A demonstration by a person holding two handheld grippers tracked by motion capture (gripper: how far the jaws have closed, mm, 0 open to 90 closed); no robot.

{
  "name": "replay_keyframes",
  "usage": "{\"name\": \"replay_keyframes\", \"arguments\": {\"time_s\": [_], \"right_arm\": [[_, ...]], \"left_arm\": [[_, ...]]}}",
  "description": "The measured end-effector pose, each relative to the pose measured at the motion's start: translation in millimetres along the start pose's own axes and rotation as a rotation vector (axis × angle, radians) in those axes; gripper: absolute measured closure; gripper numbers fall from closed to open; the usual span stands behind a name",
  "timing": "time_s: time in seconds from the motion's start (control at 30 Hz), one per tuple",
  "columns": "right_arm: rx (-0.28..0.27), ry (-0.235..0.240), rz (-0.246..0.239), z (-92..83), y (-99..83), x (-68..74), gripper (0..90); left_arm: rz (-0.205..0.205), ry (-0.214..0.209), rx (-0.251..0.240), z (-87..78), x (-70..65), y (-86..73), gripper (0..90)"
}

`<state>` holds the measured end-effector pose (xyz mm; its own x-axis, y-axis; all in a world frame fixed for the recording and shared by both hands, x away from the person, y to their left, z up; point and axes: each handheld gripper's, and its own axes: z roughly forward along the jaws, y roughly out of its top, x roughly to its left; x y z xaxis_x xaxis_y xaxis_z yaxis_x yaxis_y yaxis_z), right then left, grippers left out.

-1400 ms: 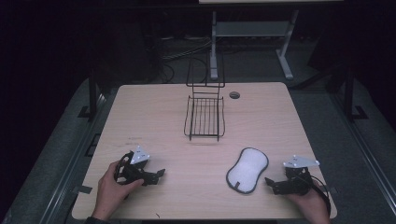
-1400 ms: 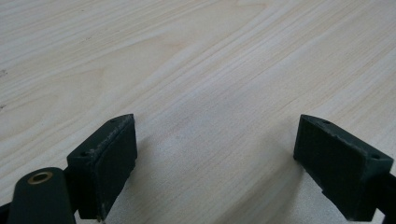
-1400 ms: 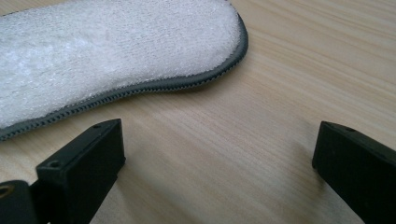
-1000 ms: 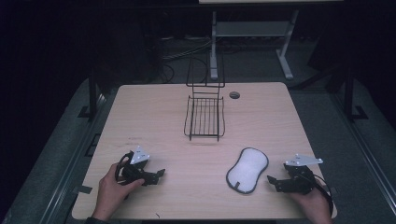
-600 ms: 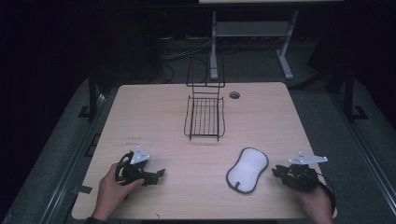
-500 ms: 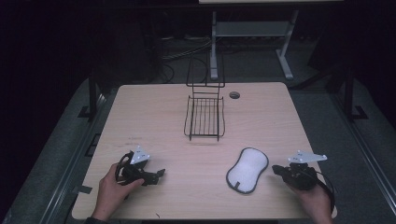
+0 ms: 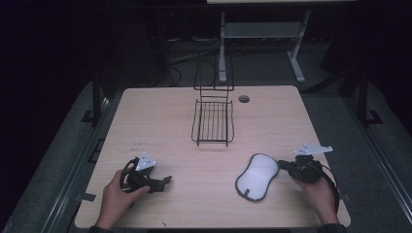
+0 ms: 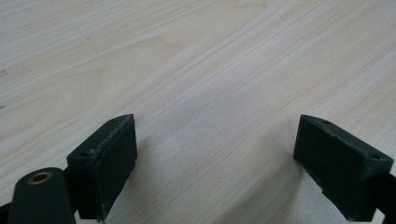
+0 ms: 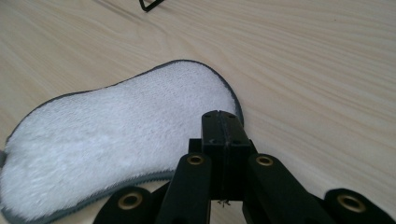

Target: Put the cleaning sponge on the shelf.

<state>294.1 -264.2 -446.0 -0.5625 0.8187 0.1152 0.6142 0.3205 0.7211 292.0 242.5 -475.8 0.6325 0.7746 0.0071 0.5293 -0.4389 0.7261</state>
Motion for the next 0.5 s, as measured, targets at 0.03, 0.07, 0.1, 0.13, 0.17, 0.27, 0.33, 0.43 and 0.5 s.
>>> {"name": "replay_keyframes", "arguments": {"time_s": [0.03, 0.07, 0.1, 0.13, 0.17, 0.27, 0.33, 0.43, 0.5], "right_arm": [[0.0, 0.0, 0.0, 0.0, 0.0, 0.0, 89.9], [0.005, 0.004, -0.002, 4.6, 2.4, -0.4, 89.9], [0.011, 0.004, -0.002, 6.7, 3.1, 0.0, 89.8], [0.018, 0.003, -0.012, 9.0, 3.5, -0.1, 89.9], [0.018, 0.003, -0.012, 9.0, 3.5, -0.1, 89.9], [0.035, 0.004, -0.013, 15.2, 4.2, 0.6, 89.9], [0.047, 0.003, -0.011, 20.5, 5.3, 1.0, 89.9], [0.048, 0.004, -0.009, 23.5, 7.3, 1.1, 89.9], [0.046, 0.003, -0.017, 24.4, 7.9, 0.8, 89.9]], "left_arm": [[0.0, 0.0, 0.0, 0.0, 0.0, 0.0, 12.5], [0.0, 0.0, 0.0, 0.0, 0.0, 0.0, 12.5], [0.0, 0.0, 0.0, 0.0, 0.0, 0.0, 12.5], [0.0, 0.0, 0.0, 0.0, 0.0, 0.0, 12.5], [0.0, 0.0, 0.0, 0.0, 0.0, 0.0, 12.5], [0.0, 0.0, 0.0, 0.0, 0.0, 0.0, 12.5], [0.0, 0.0, 0.0, 0.0, 0.0, 0.0, 12.5], [-0.001, 0.0, 0.0, 0.0, 0.0, 0.0, 12.5], [0.0, -0.001, 0.001, -0.1, 0.0, 0.0, 12.5]]}}
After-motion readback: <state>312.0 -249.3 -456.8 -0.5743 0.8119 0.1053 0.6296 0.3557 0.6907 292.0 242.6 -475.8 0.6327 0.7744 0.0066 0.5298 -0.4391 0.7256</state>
